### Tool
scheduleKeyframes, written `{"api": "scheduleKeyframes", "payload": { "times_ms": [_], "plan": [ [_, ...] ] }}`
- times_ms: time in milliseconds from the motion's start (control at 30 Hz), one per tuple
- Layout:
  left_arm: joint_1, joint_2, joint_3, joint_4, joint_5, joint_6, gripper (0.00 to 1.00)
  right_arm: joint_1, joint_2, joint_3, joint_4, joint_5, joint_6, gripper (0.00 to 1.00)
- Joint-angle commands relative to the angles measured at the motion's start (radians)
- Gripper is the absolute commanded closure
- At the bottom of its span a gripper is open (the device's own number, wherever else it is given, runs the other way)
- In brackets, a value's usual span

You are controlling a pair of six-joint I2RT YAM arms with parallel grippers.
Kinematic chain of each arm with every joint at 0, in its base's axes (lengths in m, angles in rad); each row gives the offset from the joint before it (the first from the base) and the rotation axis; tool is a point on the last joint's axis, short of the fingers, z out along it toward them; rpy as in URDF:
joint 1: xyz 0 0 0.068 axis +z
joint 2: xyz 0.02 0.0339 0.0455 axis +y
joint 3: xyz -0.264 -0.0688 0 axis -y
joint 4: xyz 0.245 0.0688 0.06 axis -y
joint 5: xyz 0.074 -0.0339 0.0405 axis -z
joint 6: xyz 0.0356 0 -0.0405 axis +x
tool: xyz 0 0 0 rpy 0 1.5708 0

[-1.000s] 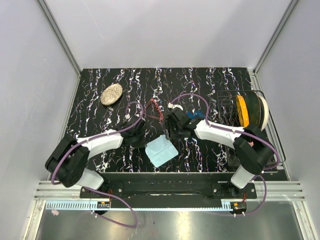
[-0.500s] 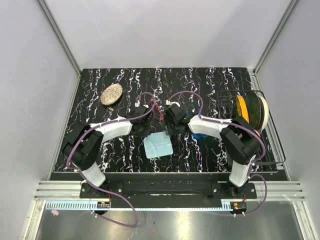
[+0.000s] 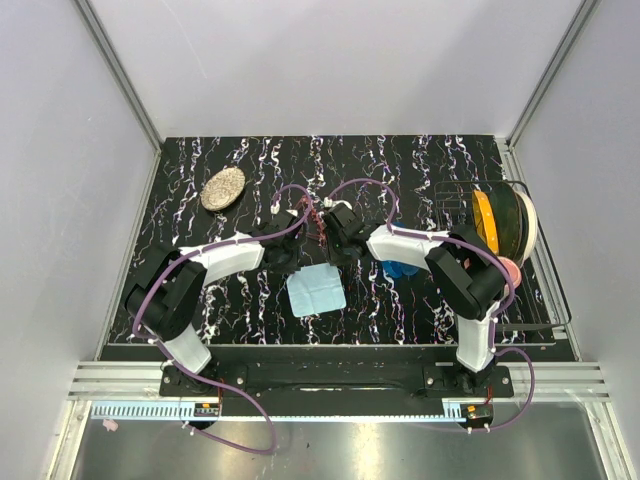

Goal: Organize the sunglasses
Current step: Fold the glasses cleaning cloth at the center of the board.

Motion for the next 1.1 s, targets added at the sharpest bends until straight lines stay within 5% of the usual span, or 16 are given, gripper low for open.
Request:
{"api": "scheduleKeyframes", "payload": {
  "times_ms": [0,267,1067],
  "plan": [
    [0.007,0.004,0.018,-0.009,0.018,0.019,1.0,-0.003,0.016,0.022,-0.015,-0.037,-0.012,0.78],
    [0.007,-0.012,0.032,-0.011,0.043,0.036,1.0,-0.005,0.0,0.018,-0.031,-0.013,-0.015,1.0],
    [0.004,-0.102,0.035,-0.032,0.097,0.133,1.0,-0.022,-0.13,-0.072,0.035,-0.043,-0.047,1.0]
  ]
}}
